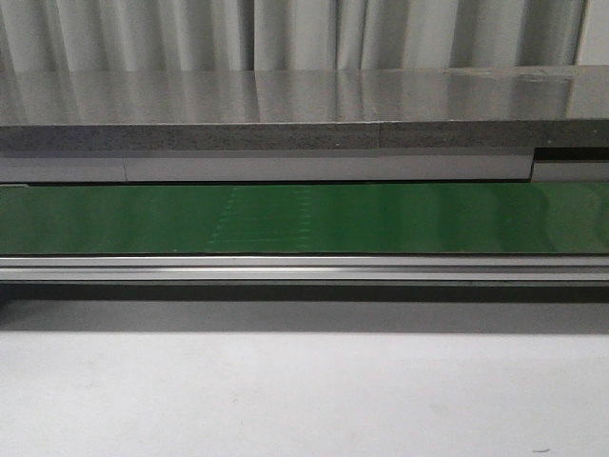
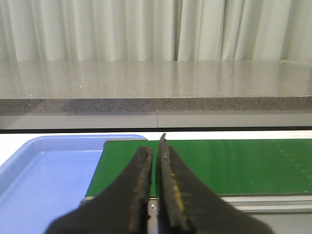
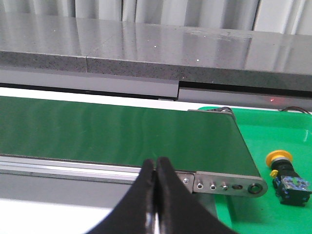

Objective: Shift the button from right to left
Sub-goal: 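Move the right gripper toward the green tray beside the conveyor, then lower the open right gripper over the yellow-capped push button, then grasp the yellow push button with the right gripper and lift it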

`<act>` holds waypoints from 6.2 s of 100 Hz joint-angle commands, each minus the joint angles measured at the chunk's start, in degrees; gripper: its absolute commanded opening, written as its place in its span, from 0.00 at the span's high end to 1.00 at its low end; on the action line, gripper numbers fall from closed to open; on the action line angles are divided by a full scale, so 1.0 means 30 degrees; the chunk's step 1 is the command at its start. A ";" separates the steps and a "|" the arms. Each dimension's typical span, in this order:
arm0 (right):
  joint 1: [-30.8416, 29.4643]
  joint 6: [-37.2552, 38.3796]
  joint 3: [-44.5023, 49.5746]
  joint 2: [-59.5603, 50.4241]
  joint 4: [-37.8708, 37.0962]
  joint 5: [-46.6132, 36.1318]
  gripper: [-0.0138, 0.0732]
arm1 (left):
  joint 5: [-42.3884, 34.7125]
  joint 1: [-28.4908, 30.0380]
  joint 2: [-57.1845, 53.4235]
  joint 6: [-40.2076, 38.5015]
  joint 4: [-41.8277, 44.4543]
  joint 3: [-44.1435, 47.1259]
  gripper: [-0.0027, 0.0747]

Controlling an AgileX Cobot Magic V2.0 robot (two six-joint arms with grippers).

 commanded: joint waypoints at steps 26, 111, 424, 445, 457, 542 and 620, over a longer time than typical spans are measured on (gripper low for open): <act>-0.0042 -0.0021 0.0018 -0.0326 -0.0206 -0.1532 0.92 | -0.1527 0.0039 -0.0675 -0.0219 -0.0158 0.0787 0.96; -0.0042 -0.0021 -0.1072 -0.0326 -0.0206 -0.2089 0.92 | -0.1527 0.0039 -0.0675 -0.0219 -0.0158 0.0787 0.96; -0.8798 0.4674 -2.0304 2.7939 -0.7755 0.7388 0.13 | -0.1527 0.0039 -0.0675 -0.0219 -0.0158 0.0787 0.96; -0.9172 0.1501 -2.1763 3.0019 -0.6370 0.7424 0.13 | -0.1527 0.0039 -0.0675 -0.0219 -0.0158 0.0787 0.96; -0.9172 -0.0827 -2.2468 3.0466 -0.5554 0.7686 0.13 | -0.1527 0.0039 -0.0675 -0.0219 -0.0158 0.0787 0.96; -1.0632 -0.9878 -2.3655 3.3555 0.1243 0.9592 0.13 | -0.1527 0.0039 -0.0675 -0.0219 -0.0158 0.0787 0.96; -1.0632 -0.9996 -2.3852 3.6248 0.1595 0.8695 0.26 | -0.1527 0.0039 -0.0675 -0.0219 -0.0158 0.0787 0.96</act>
